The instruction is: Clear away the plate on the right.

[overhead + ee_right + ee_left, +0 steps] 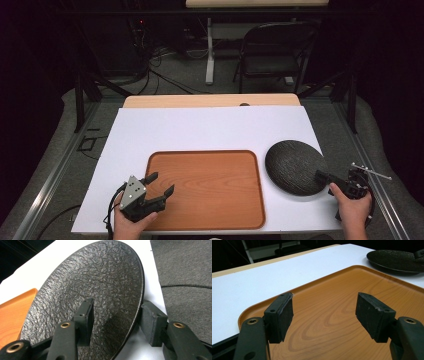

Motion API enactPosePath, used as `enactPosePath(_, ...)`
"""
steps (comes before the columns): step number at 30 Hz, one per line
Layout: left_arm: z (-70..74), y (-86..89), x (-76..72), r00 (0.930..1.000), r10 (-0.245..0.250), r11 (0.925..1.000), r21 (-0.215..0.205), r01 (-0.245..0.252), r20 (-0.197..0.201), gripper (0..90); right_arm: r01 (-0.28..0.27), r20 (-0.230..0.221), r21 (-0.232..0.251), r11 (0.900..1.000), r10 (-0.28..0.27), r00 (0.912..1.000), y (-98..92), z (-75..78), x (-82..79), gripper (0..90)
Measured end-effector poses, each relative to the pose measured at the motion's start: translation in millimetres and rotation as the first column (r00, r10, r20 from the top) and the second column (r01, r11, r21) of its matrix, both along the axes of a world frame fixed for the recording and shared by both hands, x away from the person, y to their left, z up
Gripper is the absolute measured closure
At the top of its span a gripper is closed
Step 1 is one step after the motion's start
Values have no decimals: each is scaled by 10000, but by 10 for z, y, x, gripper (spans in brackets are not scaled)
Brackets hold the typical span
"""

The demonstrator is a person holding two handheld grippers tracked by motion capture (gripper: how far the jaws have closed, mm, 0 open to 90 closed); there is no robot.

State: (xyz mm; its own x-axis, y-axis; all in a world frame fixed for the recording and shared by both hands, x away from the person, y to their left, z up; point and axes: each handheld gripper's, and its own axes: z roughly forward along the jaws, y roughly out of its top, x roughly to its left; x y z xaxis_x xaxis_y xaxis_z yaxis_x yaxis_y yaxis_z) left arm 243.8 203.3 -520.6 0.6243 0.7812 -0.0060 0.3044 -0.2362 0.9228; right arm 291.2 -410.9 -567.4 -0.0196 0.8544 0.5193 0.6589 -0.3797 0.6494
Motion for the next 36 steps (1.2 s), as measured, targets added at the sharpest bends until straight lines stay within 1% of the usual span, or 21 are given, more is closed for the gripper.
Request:
enactPosePath(4, -2, 2, 6, 10000, 31, 10000, -15, -31, -29, 309, 21, 2, 44, 10000, -21, 10000, 4, -3, 0, 495)
enactPosePath(5, -4, -1, 8, 10000, 46, 10000, -38, -46, -65, 310, 19, 113, -32, 10000, -19, 9999, 7, -10, 2, 495)
enactPosePath(7, -6, 1, 15, 9999, 19, 10000, -21, -19, -120, 311, 18, 108, -31, 10000, -18, 9999, 12, -11, -4, 495)
enactPosePath(8, -7, 1, 17, 9999, 16, 10000, -18, -16, -134, 311, -31, 175, -136, 9999, 33, 9998, 4, -15, -3, 495)
enactPosePath(10, -6, 2, 16, 9999, 59, 10000, -18, -59, -142, 312, 12, 77, -80, 10000, -11, 10000, 14, -8, -7, 499)
enactPosePath(12, -4, 7, 16, 9999, 61, 10000, -15, -62, -138, 313, 57, 130, -203, 9998, -54, 9999, 14, -11, -7, 525)
enactPosePath(15, -7, 14, 17, 9999, 54, 10000, -67, -55, -151, 313, 136, 117, -204, 9997, -134, 9998, 5, -13, -12, 566)
enactPosePath(17, -7, 17, 16, 9998, 79, 9999, -90, -81, -193, 314, 166, 86, -209, 9996, -164, 9998, -4, -10, -15, 579)
enactPosePath(18, -8, 20, 16, 9997, 92, 9999, -84, -93, -205, 314, 137, 126, -310, 9994, -133, 9998, -10, -11, -13, 578)
enactPosePath(19, -10, 22, 19, 9998, 79, 9999, -85, -81, -185, 314, 234, 63, -147, 9996, -233, 9997, 3, -7, -13, 579)
enactPosePath(20, -11, 22, 18, 9998, 123, 9999, -77, -125, -179, 314, 198, 117, -267, 9994, -195, 9997, -5, -8, -10, 580)
enactPosePath(24, -12, 27, 22, 9996, 167, 9998, -97, -169, -210, 315, 318, 16, -68, 9995, -318, 9995, -6, -3, -13, 606)
enactPosePath(25, -13, 29, 23, 9997, 159, 9998, -116, -162, -202, 316, 274, 70, -184, 9995, -273, 9996, -18, -6, -14, 613)
enactPosePath(27, -12, 32, 23, 9996, 167, 9998, -137, -170, -206, 318, 322, 1, -49, 9995, -322, 9995, -10, 0, -18, 616)
enactPosePath(28, -10, 33, 23, 9996, 187, 9997, -123, -189, -209, 319, 227, 45, -301, 9993, -225, 9997, -22, 2, -19, 619)
enactPosePath(30, -9, 38, 26, 9996, 183, 9998, -124, -186, -222, 320, 291, 14, -110, 9995, -291, 9996, -4, 18, -24, 621)
enactPosePath(31, -7, 43, 28, 9996, 151, 9998, -102, -153, -256, 321, 236, 61, -171, 9996, -235, 9997, -10, 25, -26, 622)
enactPosePath(34, -7, 47, 28, 9994, 190, 9997, -161, -194, -275, 322, 318, 156, 90, 9995, -319, 9994, -10, 42, -34, 633)
enactPosePath(36, -6, 52, 27, 9994, 199, 9996, -176, -203, -268, 323, 333, 130, 280, 9991, -336, 9994, -18, 56, -39, 640)
